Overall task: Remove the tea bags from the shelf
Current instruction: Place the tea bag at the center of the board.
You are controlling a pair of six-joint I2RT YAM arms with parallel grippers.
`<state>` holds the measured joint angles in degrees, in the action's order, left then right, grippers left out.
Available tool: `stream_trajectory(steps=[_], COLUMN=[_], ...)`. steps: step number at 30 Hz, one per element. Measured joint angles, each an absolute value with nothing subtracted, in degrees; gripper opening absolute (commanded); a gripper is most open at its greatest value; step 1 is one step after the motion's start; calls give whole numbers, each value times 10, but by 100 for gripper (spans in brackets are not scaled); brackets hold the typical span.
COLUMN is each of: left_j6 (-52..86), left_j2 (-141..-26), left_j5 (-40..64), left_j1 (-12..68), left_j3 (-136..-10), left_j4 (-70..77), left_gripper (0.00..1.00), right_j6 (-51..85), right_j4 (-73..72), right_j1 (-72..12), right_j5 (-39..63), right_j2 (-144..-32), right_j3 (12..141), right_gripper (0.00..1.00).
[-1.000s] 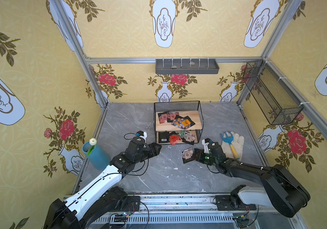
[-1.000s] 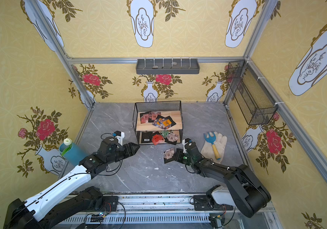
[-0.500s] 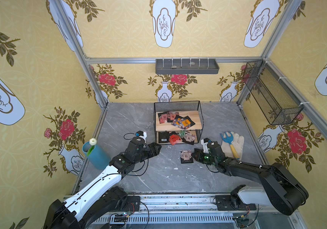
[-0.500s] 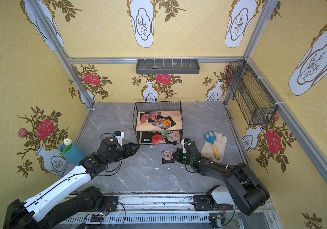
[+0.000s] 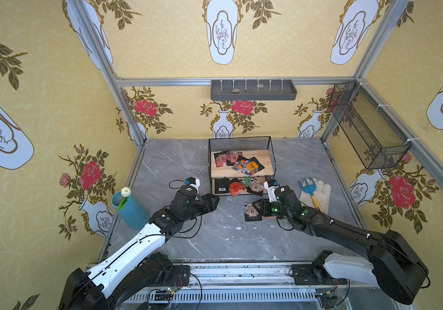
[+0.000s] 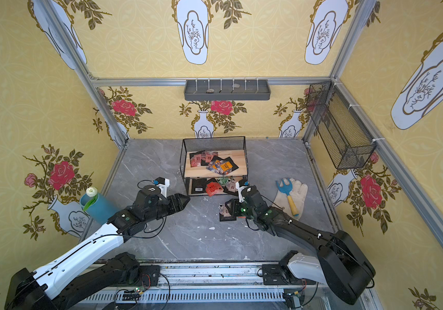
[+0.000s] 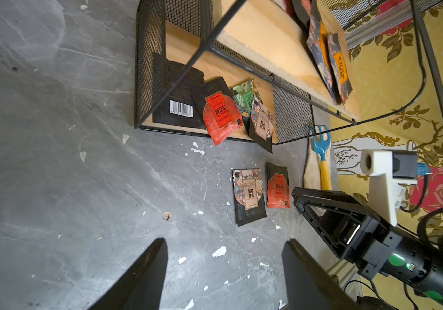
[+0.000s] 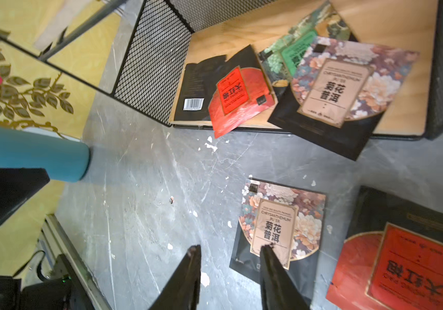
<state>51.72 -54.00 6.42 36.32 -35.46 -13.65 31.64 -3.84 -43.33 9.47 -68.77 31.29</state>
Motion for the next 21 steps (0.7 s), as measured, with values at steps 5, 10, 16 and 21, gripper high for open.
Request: stream_trajectory(steps=[5,10,16,21], left_j6=[503,492,483,478], left_j2=[-553,-559,-563,-565], left_j5=[60,59,60,62], left_j1=[380,385,389,393], left_j3=[-381,-394,-404,-408], left_j4=[-140,-143,-152,-157], left_gripper=[76,76,77,77], right_j6=[269,226,187,165], right_j4=[17,71,136,181], right_j1=[-445,-449,-451,-448], right_j5=[78,72,65,45], right_j2=[-685,-689,-709,-733], right_j3=[363,424,502,571], right_gripper=[52,57,65,71])
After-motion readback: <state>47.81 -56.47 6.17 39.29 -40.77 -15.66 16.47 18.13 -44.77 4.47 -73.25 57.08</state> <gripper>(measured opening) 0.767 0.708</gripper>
